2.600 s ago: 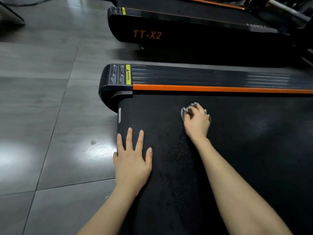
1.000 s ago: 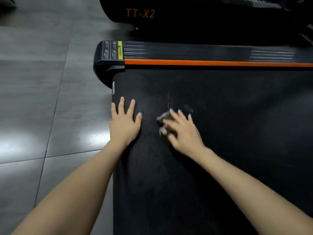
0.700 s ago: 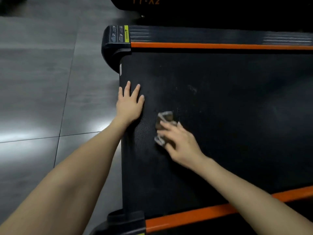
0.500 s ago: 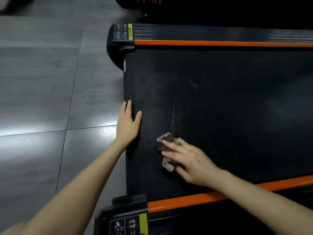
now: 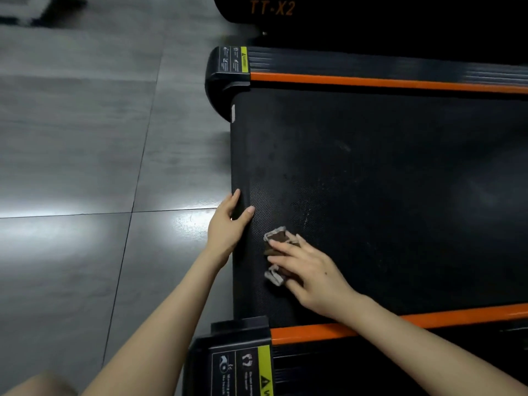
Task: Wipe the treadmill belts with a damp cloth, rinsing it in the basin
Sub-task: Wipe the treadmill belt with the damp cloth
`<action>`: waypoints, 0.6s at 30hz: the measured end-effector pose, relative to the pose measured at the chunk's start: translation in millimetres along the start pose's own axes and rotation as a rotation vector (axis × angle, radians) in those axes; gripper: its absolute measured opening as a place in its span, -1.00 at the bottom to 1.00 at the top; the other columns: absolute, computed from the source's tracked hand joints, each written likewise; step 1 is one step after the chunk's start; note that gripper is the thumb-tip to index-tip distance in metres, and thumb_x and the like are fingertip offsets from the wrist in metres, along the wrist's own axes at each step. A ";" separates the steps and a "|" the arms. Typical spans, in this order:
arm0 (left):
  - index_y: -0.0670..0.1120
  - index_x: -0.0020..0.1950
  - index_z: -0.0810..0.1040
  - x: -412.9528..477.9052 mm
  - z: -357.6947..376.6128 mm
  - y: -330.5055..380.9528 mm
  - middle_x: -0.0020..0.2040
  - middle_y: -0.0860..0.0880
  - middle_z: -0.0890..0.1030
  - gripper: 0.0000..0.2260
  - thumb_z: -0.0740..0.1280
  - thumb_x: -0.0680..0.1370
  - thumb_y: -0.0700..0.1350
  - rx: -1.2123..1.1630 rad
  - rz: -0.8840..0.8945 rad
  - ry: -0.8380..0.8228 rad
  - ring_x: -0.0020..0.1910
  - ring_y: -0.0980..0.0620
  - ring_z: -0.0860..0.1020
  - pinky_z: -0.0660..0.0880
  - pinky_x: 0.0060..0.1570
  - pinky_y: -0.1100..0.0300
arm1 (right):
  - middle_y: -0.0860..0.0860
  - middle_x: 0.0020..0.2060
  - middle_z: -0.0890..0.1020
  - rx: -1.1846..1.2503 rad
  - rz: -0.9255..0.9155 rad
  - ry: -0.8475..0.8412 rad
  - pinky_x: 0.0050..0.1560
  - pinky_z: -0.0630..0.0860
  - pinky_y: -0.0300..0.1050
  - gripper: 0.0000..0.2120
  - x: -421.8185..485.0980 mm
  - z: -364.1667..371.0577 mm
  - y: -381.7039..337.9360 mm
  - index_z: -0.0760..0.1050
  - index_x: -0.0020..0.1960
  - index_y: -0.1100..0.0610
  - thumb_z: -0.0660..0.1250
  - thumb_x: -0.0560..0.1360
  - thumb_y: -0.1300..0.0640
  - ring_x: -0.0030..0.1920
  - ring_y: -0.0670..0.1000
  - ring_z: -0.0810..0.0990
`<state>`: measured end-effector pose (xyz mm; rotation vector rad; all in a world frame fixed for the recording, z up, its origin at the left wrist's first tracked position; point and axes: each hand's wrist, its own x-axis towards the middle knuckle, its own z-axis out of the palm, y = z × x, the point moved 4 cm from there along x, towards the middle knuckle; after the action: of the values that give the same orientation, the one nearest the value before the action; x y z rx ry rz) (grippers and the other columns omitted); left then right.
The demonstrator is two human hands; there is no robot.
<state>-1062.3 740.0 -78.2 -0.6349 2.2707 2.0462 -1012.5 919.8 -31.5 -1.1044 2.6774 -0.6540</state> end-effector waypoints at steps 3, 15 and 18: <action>-0.02 0.46 0.34 0.8 0.7 -2.6 0.46 0.02 0.34 -0.48 0.39 0.52 -0.09 0.012 0.002 0.019 0.36 0.07 0.40 0.30 0.40 0.06 | 0.14 0.28 0.52 -0.011 0.073 0.127 0.38 0.15 0.15 -0.64 53.0 -9.8 19.0 0.59 0.14 0.17 0.20 0.41 0.13 0.31 0.30 0.41; -0.03 0.52 0.19 8.9 8.3 7.5 0.45 -0.05 0.27 -0.47 0.29 0.58 -0.08 0.156 0.011 0.081 0.40 0.02 0.31 0.21 0.39 0.17 | 0.10 0.32 0.47 -0.005 -0.021 0.075 0.38 0.22 0.19 -0.59 52.6 -11.0 24.5 0.56 0.18 0.16 0.15 0.40 0.13 0.34 0.22 0.40; 0.04 0.55 0.07 12.9 19.3 9.1 0.52 -0.07 0.13 -0.50 0.16 0.64 -0.02 0.180 0.003 0.062 0.48 0.03 0.18 0.12 0.37 0.23 | 0.15 0.29 0.50 -0.012 0.102 0.208 0.38 0.18 0.16 -0.66 111.7 -28.5 64.8 0.58 0.15 0.22 0.23 0.42 0.21 0.35 0.31 0.36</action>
<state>-1081.9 755.4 -75.9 -0.6909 2.4544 1.8199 -1141.6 891.3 -35.0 -0.9425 2.8926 -0.7736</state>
